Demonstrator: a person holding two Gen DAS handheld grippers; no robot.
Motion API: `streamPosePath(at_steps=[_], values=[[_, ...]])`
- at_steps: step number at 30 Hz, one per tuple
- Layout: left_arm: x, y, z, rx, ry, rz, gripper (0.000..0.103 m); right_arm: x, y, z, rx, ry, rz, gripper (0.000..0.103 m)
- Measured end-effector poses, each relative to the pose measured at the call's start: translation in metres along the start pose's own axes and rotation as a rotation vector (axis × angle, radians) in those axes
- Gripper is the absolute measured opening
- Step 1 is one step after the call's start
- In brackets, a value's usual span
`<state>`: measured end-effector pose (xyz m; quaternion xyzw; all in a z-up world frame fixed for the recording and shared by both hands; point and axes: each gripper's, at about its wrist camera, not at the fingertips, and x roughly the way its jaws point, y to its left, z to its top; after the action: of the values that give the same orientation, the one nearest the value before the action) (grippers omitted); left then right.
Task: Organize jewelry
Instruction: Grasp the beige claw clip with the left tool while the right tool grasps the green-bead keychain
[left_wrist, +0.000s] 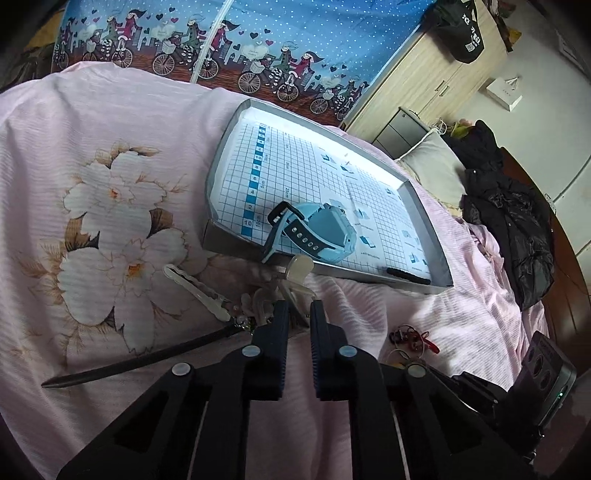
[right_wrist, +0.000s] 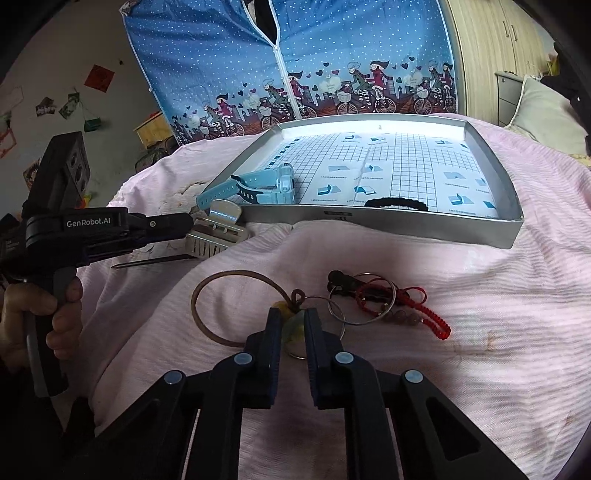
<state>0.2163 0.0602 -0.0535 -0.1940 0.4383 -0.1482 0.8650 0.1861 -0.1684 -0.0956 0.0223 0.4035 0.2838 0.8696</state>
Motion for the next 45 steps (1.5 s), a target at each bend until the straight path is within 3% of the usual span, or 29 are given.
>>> streamPosePath(at_steps=[9, 11, 16, 21, 28, 31, 36, 45], values=[[0.006, -0.001, -0.001, -0.014, 0.022, -0.009, 0.008, 0.002, -0.008, 0.001, 0.074, 0.0, 0.026, 0.013], [0.008, 0.003, -0.001, -0.031, 0.027, -0.006, 0.008, 0.005, -0.009, 0.003, 0.086, 0.0, 0.031, 0.021], [0.008, 0.001, -0.003, -0.013, 0.024, -0.001, 0.008, 0.012, -0.007, 0.009, 0.105, 0.007, 0.064, 0.023], [0.01, -0.007, -0.009, 0.031, 0.031, 0.012, 0.006, 0.017, -0.001, 0.009, 0.087, 0.029, 0.067, 0.033], [0.014, -0.02, -0.019, 0.096, 0.053, 0.044, 0.003, 0.023, -0.001, 0.005, 0.08, 0.054, 0.043, 0.033], [0.016, -0.022, -0.023, 0.112, 0.057, 0.053, 0.003, 0.023, -0.002, 0.004, 0.079, 0.048, 0.037, 0.021], [0.015, -0.028, -0.025, 0.142, 0.053, 0.063, 0.003, 0.021, 0.001, 0.003, 0.057, 0.037, 0.032, 0.02], [0.003, -0.043, -0.026, 0.188, 0.012, 0.028, 0.001, 0.0, 0.003, 0.008, 0.047, -0.062, 0.04, 0.019]])
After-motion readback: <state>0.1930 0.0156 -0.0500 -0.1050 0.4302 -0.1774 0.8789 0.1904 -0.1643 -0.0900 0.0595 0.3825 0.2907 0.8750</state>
